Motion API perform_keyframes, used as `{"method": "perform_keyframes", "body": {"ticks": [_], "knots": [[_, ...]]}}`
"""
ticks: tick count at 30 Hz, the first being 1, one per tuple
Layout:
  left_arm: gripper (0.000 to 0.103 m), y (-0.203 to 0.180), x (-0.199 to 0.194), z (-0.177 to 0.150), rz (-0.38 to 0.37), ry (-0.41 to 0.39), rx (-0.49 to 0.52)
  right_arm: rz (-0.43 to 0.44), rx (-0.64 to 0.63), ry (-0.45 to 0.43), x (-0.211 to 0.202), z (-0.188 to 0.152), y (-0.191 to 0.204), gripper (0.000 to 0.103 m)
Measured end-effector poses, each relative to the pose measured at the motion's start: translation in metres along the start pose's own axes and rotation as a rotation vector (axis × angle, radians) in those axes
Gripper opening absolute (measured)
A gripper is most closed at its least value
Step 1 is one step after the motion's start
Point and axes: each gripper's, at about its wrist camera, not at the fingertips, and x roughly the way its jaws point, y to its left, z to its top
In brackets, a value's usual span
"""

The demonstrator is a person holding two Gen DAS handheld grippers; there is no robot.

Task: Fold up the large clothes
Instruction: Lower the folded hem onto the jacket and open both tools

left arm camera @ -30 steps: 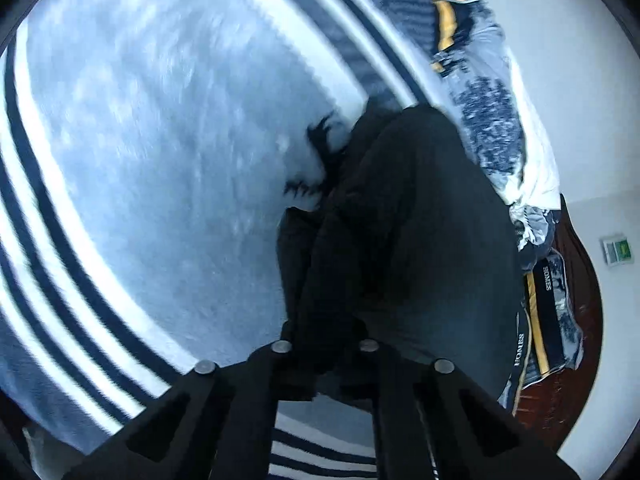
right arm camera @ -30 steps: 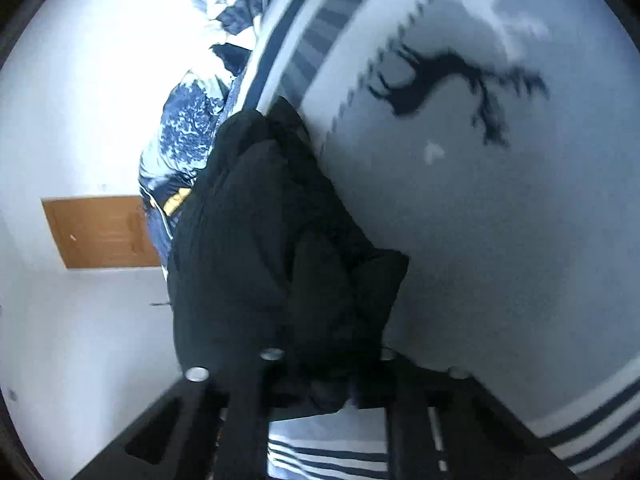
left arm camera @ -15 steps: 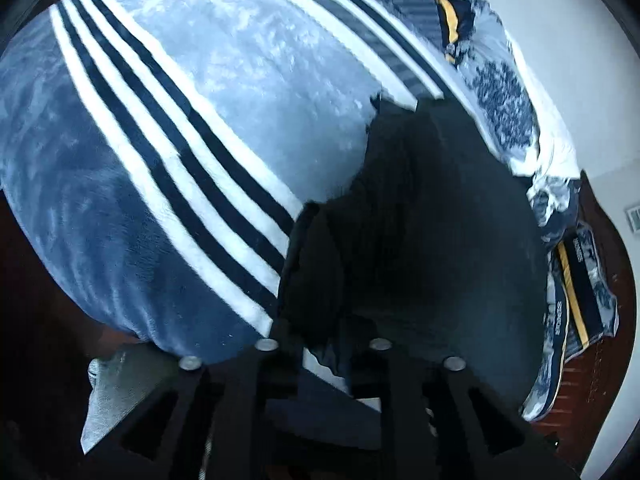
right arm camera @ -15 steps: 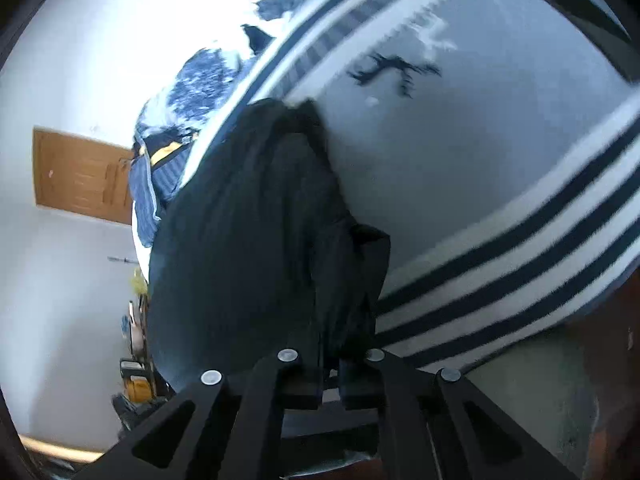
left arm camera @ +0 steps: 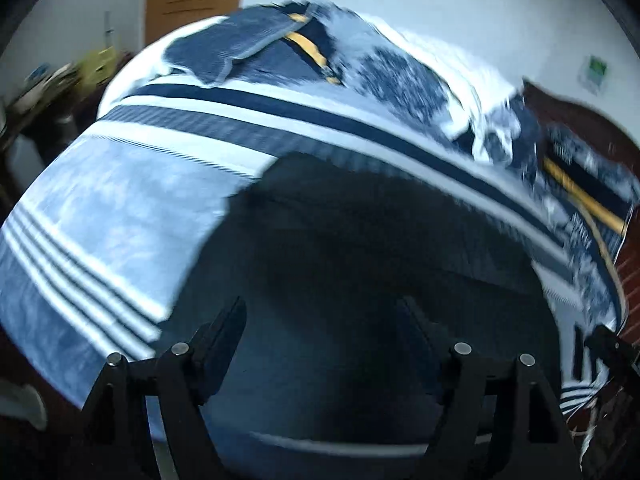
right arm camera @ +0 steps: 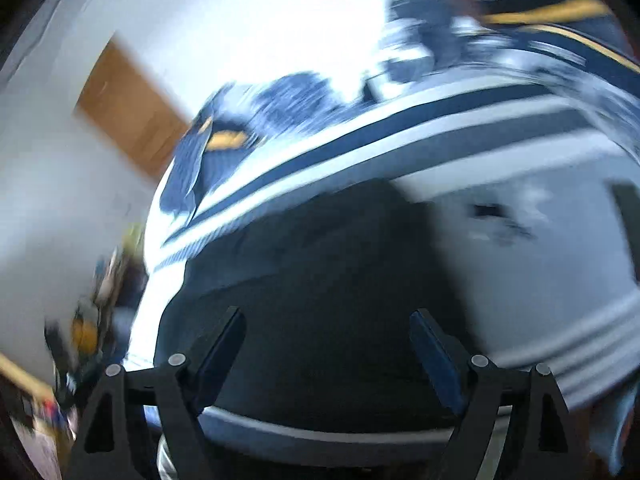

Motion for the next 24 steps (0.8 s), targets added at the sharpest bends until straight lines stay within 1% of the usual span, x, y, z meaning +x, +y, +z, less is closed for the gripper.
{"method": "perform_keyframes", "body": {"ticks": [1,2,3,4,5,6,7,8,10,11,12,14,15,18,19,20,21,22,23,24], "knots": [[0.078,-0.009,0.012,0.006,0.003,0.014,0.014,-0.010,-0.038,0.014,0.014,0.004,0.011,0.086],[0.078,-0.017,0.030,0.012,0.006,0.037,0.035,-0.004,-0.082,0.040,0.031,0.008,0.023,0.086],[0.078,-0.022,0.040,0.016,0.019,0.052,0.052,0.004,-0.109,0.074,0.051,0.014,0.032,0.086],[0.078,-0.026,0.058,0.027,0.041,0.064,0.066,0.014,-0.108,0.113,0.071,0.020,0.035,0.086],[0.078,-0.027,0.069,0.032,0.058,0.067,0.066,0.040,-0.089,0.169,0.093,0.028,0.034,0.086],[0.078,-0.026,0.084,0.039,0.078,0.077,0.057,0.064,-0.067,0.206,0.108,0.031,0.030,0.086],[0.078,-0.024,0.088,0.040,0.084,0.086,0.046,0.078,-0.048,0.242,0.127,0.036,0.027,0.086],[0.078,-0.021,0.101,0.045,0.085,0.096,0.027,0.051,-0.055,0.265,0.145,0.041,0.025,0.086],[0.078,-0.015,0.116,0.051,0.070,0.101,0.006,-0.022,-0.081,0.273,0.174,0.051,0.019,0.085],[0.080,-0.013,0.122,0.052,0.064,0.099,-0.001,-0.055,-0.085,0.269,0.186,0.056,0.015,0.085],[0.083,-0.011,0.130,0.056,0.068,0.096,-0.003,-0.064,-0.073,0.268,0.194,0.059,0.010,0.085],[0.085,-0.009,0.137,0.058,0.069,0.092,-0.005,-0.070,-0.047,0.264,0.204,0.067,0.002,0.085],[0.088,-0.008,0.143,0.061,0.075,0.089,-0.008,-0.092,-0.040,0.254,0.210,0.073,-0.003,0.085],[0.091,-0.002,0.153,0.066,0.074,0.098,-0.014,-0.126,-0.034,0.249,0.227,0.083,-0.015,0.085],[0.091,0.000,0.154,0.067,0.072,0.107,-0.015,-0.133,-0.033,0.245,0.232,0.085,-0.018,0.085],[0.091,0.001,0.153,0.068,0.071,0.139,-0.016,-0.137,-0.034,0.241,0.235,0.087,-0.020,0.085],[0.088,0.005,0.145,0.072,0.041,0.168,-0.031,-0.137,-0.037,0.242,0.238,0.089,-0.023,0.084],[0.088,0.008,0.135,0.075,0.005,0.151,-0.048,-0.137,-0.036,0.248,0.236,0.089,-0.023,0.083],[0.090,0.013,0.121,0.079,-0.038,0.103,-0.071,-0.144,-0.024,0.249,0.229,0.092,-0.024,0.083],[0.090,0.015,0.114,0.084,-0.044,0.070,-0.077,-0.114,-0.016,0.219,0.215,0.096,-0.021,0.083]]}}
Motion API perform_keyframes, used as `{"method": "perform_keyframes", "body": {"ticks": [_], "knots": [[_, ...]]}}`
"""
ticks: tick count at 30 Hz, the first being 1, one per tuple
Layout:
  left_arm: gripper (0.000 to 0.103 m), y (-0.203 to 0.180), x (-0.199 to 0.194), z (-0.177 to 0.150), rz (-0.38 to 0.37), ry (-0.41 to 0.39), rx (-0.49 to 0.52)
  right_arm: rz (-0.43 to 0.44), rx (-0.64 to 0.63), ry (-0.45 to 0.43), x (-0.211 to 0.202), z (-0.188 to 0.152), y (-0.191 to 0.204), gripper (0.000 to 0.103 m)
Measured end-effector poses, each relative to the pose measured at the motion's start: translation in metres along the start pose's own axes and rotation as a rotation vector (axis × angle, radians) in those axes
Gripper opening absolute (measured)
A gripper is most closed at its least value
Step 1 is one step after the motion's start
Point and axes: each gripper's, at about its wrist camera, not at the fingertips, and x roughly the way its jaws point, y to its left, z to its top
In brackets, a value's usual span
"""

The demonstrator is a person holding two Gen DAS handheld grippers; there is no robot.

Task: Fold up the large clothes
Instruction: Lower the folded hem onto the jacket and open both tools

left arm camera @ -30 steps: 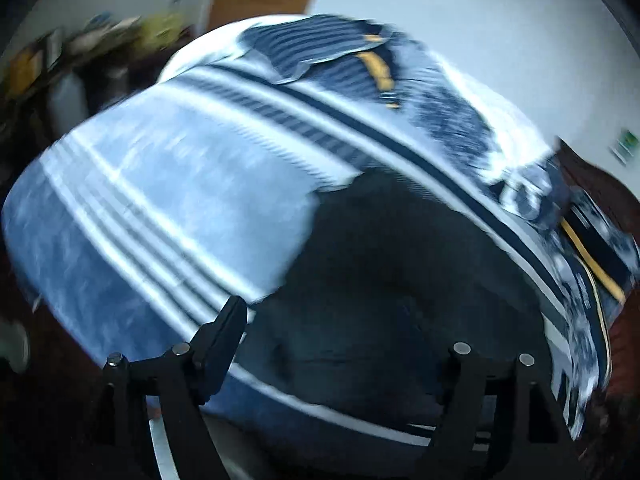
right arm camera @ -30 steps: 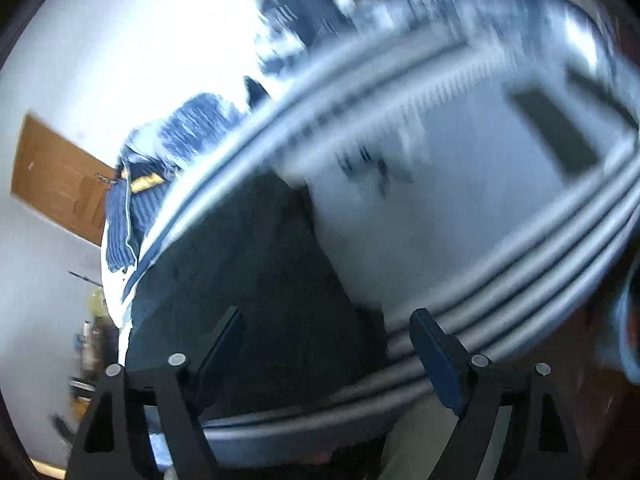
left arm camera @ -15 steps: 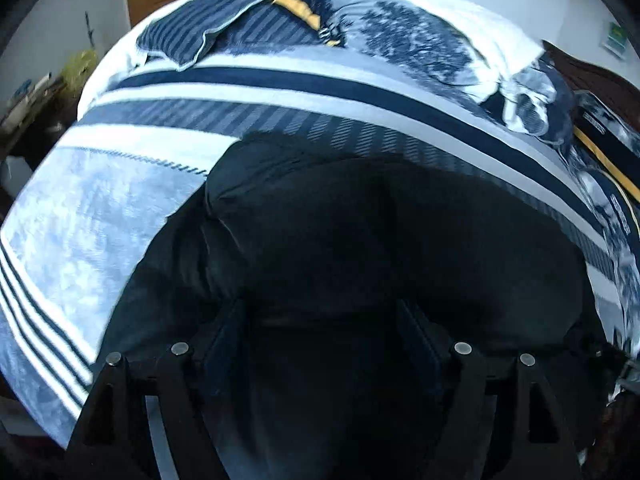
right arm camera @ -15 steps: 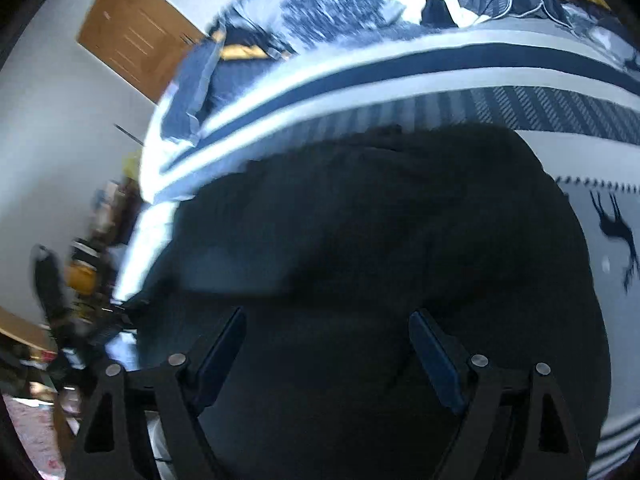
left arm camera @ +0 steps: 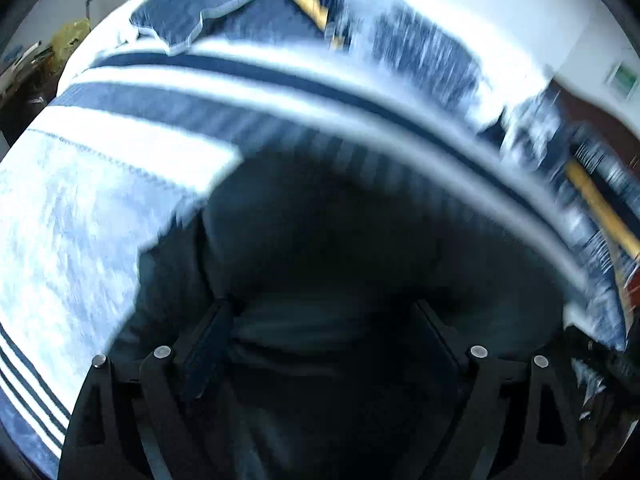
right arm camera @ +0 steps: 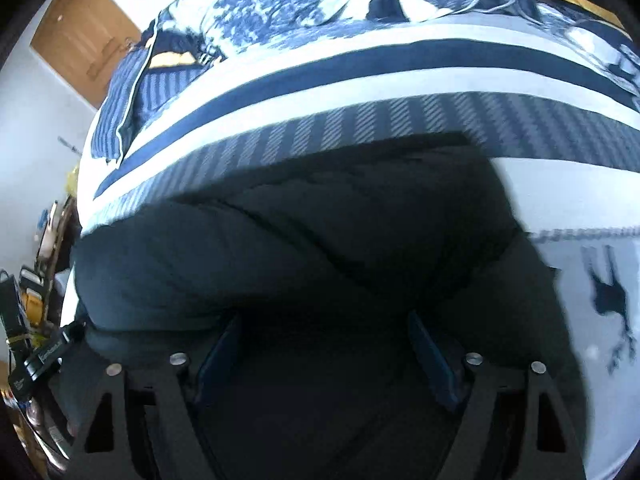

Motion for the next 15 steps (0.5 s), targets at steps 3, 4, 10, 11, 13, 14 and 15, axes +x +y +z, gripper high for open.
{"method": "perform_keyframes", "body": {"ticks": [3,4,10,11,13,14,15], "knots": [[0.090,-0.010,0.001,0.018,0.116,-0.037,0.043,0.106,-0.039,-0.096,-0.036,0.003,0.015,0.083],[0.090,-0.013,0.010,0.023,0.156,-0.024,0.057,0.088,-0.073,-0.098,-0.039,0.006,0.027,0.083],[0.090,0.008,0.057,0.029,0.221,0.069,0.029,-0.083,-0.161,-0.022,0.000,0.032,0.037,0.083],[0.090,0.015,0.060,0.028,0.197,0.076,0.007,-0.115,-0.141,-0.020,0.005,0.036,0.022,0.083],[0.090,0.025,0.059,0.027,0.153,0.094,-0.034,-0.140,-0.113,-0.002,0.014,0.039,-0.009,0.083],[0.089,0.028,0.054,0.027,0.149,0.097,-0.040,-0.143,-0.090,0.014,0.019,0.038,-0.022,0.083],[0.089,0.031,0.044,0.030,0.142,0.085,-0.041,-0.130,-0.059,0.028,0.017,0.034,-0.033,0.083]]}}
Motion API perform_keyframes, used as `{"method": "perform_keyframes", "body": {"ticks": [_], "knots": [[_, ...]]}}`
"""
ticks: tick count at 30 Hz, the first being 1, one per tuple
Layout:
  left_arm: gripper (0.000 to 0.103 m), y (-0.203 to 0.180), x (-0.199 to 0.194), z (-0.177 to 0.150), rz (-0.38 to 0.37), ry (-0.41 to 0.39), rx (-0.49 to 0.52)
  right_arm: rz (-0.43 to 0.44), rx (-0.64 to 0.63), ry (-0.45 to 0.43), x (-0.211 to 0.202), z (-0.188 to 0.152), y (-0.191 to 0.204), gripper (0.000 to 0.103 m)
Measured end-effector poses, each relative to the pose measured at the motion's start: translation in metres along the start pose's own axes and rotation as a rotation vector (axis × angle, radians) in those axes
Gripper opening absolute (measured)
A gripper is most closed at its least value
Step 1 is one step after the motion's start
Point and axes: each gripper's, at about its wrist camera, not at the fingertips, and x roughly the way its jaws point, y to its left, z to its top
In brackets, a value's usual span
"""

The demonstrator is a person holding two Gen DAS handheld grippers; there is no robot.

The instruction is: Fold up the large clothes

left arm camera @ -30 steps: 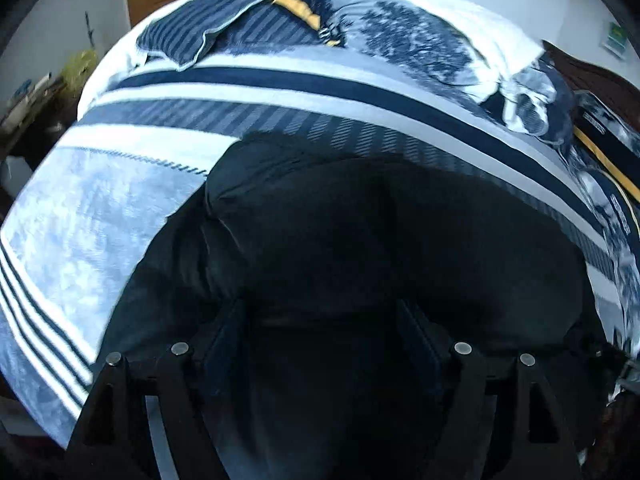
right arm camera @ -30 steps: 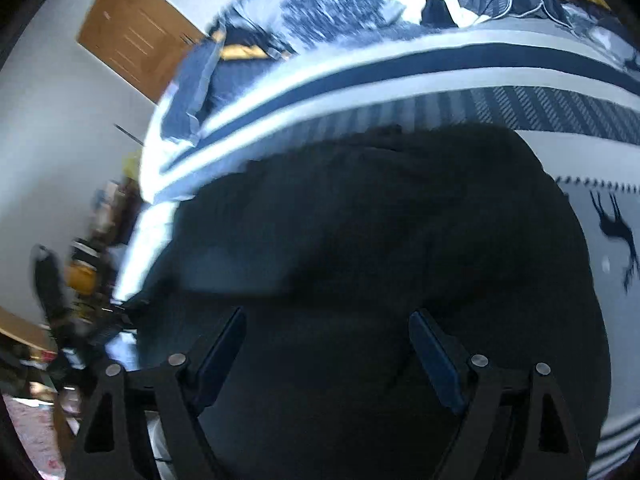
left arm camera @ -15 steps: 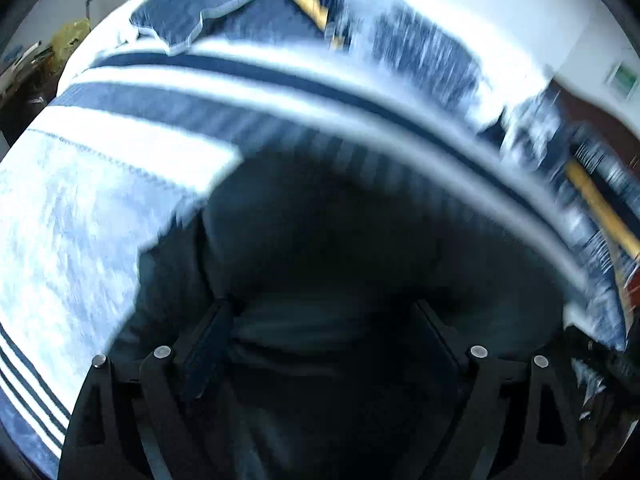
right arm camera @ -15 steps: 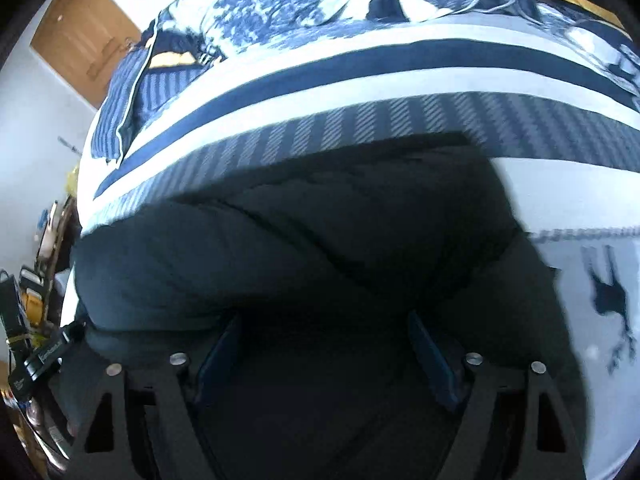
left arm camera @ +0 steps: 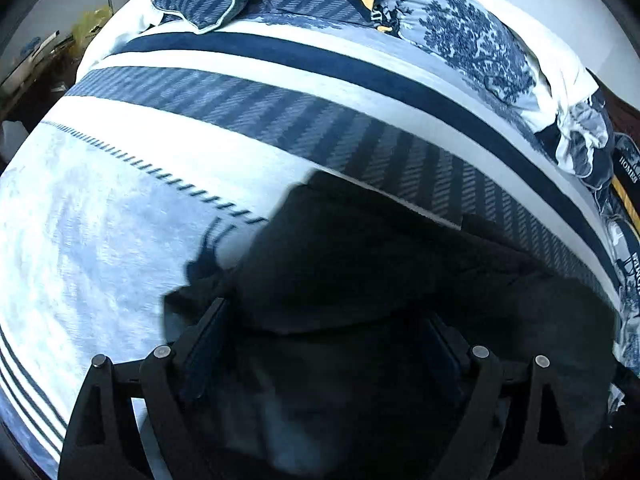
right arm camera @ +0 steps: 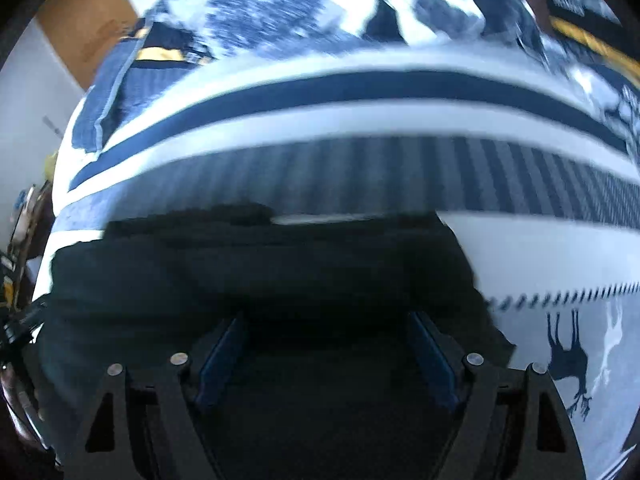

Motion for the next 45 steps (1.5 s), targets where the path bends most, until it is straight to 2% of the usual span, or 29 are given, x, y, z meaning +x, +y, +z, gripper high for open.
{"method": "perform_keyframes", "body": {"ticks": [1,3,5,8,11,13,14,16,17,18,20,21,23,26,27,28,30,31,32,33,34,35,38,39,41,42,43,44,45], "knots": [[0.090,0.001,-0.009,0.003,-0.008,-0.019,-0.002,0.031,0.029,-0.002,-0.007,-0.001,-0.007,0.083],[0.090,0.013,-0.027,0.012,-0.009,-0.079,-0.005,0.134,0.081,-0.109,-0.047,-0.003,-0.029,0.083],[0.090,0.027,-0.028,0.025,0.035,-0.082,-0.002,0.114,0.086,-0.176,-0.074,-0.004,-0.045,0.084],[0.089,0.046,-0.016,0.034,0.063,-0.040,-0.037,0.140,0.143,-0.109,-0.066,0.004,-0.076,0.084],[0.089,0.051,-0.004,0.033,-0.106,0.029,-0.047,0.152,0.190,-0.018,-0.029,0.015,-0.092,0.083],[0.088,0.049,0.002,0.032,-0.151,0.052,-0.046,0.213,0.198,0.018,-0.008,0.021,-0.090,0.080],[0.082,0.046,0.005,0.032,-0.152,0.056,-0.042,0.255,0.208,0.037,-0.001,0.023,-0.091,0.074],[0.047,0.042,0.013,0.035,-0.134,0.073,-0.042,0.280,0.223,0.090,0.017,0.024,-0.093,0.060],[0.013,0.043,0.016,0.038,-0.140,0.086,-0.055,0.264,0.222,0.099,0.023,0.025,-0.093,0.041],[0.004,0.044,0.014,0.040,-0.154,0.073,-0.073,0.248,0.224,0.104,0.026,0.024,-0.094,0.024],[0.000,0.040,-0.002,0.043,-0.130,-0.032,-0.053,0.250,0.230,0.060,0.017,0.025,-0.094,0.005],[0.000,0.035,-0.010,0.045,-0.093,-0.076,-0.008,0.232,0.213,0.012,0.003,0.024,-0.093,0.004],[0.000,0.031,-0.010,0.050,-0.038,-0.096,0.015,0.171,0.157,-0.047,-0.023,0.019,-0.090,0.002],[0.000,0.029,0.007,0.055,0.007,-0.054,-0.001,0.077,0.100,-0.088,-0.040,0.019,-0.076,0.002],[0.000,0.029,0.012,0.054,-0.007,-0.043,-0.017,0.052,0.091,-0.088,-0.039,0.022,-0.074,0.002],[0.000,0.032,0.012,0.053,-0.058,-0.037,-0.039,0.025,0.086,-0.072,-0.030,0.027,-0.071,0.002],[0.001,0.042,0.007,0.048,-0.209,-0.015,-0.101,-0.016,0.085,-0.030,-0.012,0.022,-0.072,0.002],[0.006,0.046,0.007,0.047,-0.227,0.000,-0.119,-0.021,0.085,-0.021,0.000,0.027,-0.064,0.002],[0.029,0.049,0.007,0.044,-0.223,0.020,-0.136,-0.014,0.092,-0.019,0.005,0.026,-0.062,0.003],[0.064,0.051,0.006,0.041,-0.212,0.012,-0.139,0.002,0.105,-0.019,0.007,0.024,-0.062,0.006],[0.077,0.053,0.003,0.038,-0.207,-0.015,-0.139,0.019,0.119,-0.024,0.007,0.020,-0.065,0.007],[0.083,0.052,0.000,0.036,-0.205,-0.042,-0.133,0.037,0.130,-0.028,0.008,0.016,-0.067,0.007],[0.083,0.046,0.000,0.037,-0.231,-0.046,-0.111,0.086,0.153,-0.028,0.003,0.001,-0.076,0.012],[0.082,0.044,0.001,0.037,-0.216,-0.045,-0.109,0.087,0.155,-0.030,0.002,-0.001,-0.077,0.018],[0.081,0.031,0.009,0.043,-0.173,-0.034,-0.087,0.080,0.160,-0.035,0.001,-0.004,-0.079,0.021],[0.070,0.023,0.019,0.046,-0.156,0.004,-0.060,0.079,0.157,-0.037,0.001,-0.005,-0.080,0.021],[0.051,0.016,0.026,0.046,-0.151,0.041,-0.031,0.076,0.154,-0.038,-0.002,-0.009,-0.084,0.021],[0.007,0.009,0.035,0.045,-0.150,0.078,0.000,0.068,0.151,-0.042,-0.003,-0.009,-0.083,0.021],[0.005,0.005,0.039,0.043,-0.143,0.101,0.022,0.064,0.146,-0.043,-0.004,-0.009,-0.083,0.017]]}}
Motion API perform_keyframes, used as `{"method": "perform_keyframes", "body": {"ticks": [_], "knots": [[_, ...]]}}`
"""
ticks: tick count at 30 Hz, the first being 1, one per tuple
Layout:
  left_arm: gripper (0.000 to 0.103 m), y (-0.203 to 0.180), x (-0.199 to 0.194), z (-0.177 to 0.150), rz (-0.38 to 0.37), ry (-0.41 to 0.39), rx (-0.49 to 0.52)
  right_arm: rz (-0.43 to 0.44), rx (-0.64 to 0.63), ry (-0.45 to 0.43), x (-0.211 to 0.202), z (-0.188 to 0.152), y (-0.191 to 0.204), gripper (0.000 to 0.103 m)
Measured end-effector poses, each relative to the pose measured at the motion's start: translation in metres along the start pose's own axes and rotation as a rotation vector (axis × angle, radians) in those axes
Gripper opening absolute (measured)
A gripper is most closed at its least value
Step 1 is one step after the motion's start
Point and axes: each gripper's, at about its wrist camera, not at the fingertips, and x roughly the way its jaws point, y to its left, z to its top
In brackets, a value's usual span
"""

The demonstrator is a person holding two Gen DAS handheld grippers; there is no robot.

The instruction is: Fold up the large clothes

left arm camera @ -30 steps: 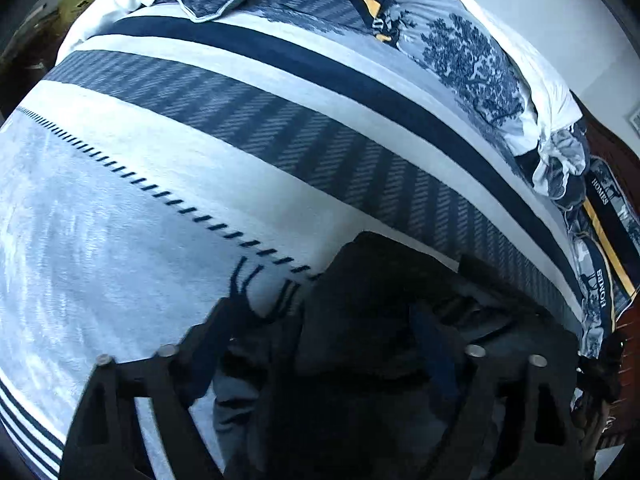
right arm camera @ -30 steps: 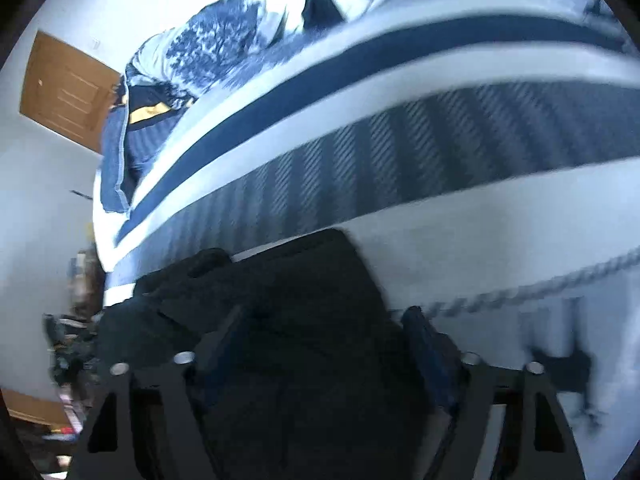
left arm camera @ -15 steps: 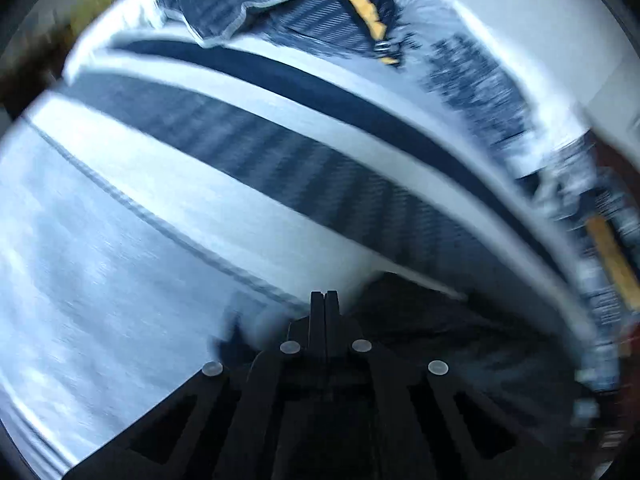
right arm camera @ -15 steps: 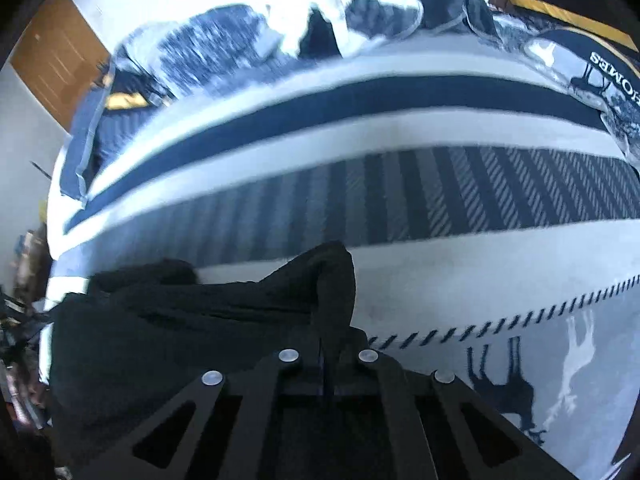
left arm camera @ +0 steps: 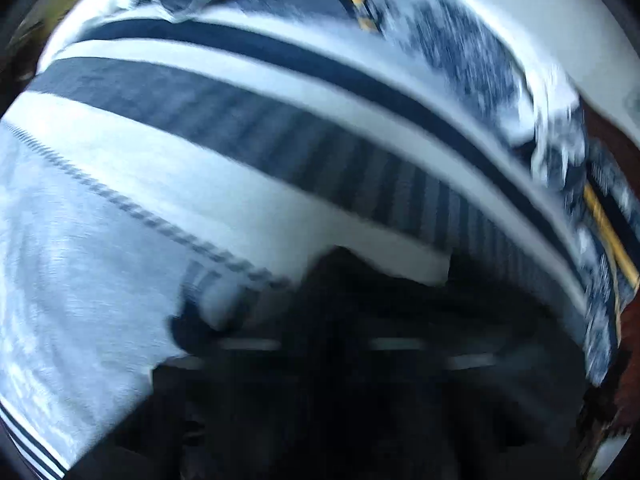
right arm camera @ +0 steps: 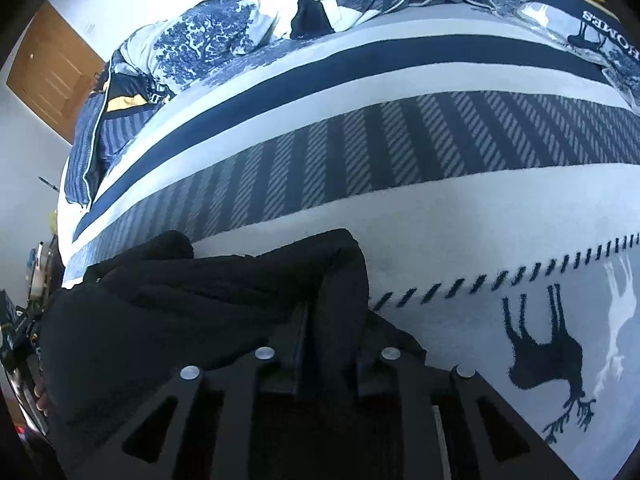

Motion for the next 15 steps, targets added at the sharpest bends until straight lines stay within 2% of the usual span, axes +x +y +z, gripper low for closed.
{"method": "perform_keyframes", "body": {"ticks": [1,2,3,4,6,8,10,12,15], "knots": [[0.003,-0.003,-0.003,-0.001,0.022,-0.031,0.016,-0.011,-0.005,0.002,0.005,0.004,0.007,0.012],[0.002,-0.005,-0.018,-0.003,0.045,-0.126,0.026,-0.024,-0.008,0.003,0.006,0.006,0.009,0.005],[0.002,-0.004,-0.036,-0.005,0.049,-0.229,0.023,-0.023,-0.012,0.001,0.003,0.008,0.011,0.003],[0.002,-0.002,-0.044,-0.004,0.045,-0.263,0.011,-0.042,-0.024,-0.009,-0.001,0.010,0.016,0.003],[0.002,0.000,-0.042,-0.003,0.048,-0.265,-0.009,-0.079,-0.036,-0.044,-0.012,0.015,0.021,0.003],[0.002,-0.007,-0.014,-0.003,0.126,-0.210,0.032,-0.099,-0.038,-0.058,-0.013,0.018,0.023,0.003],[0.002,-0.010,0.002,-0.005,0.169,-0.201,0.047,-0.127,-0.038,-0.039,0.000,0.019,0.023,0.003],[0.002,-0.009,0.009,-0.007,0.169,-0.236,0.034,-0.139,-0.023,-0.028,0.016,0.017,0.021,0.002],[0.003,-0.007,0.023,-0.009,0.165,-0.218,0.030,-0.171,-0.006,-0.047,0.029,0.011,0.019,0.002]]}}
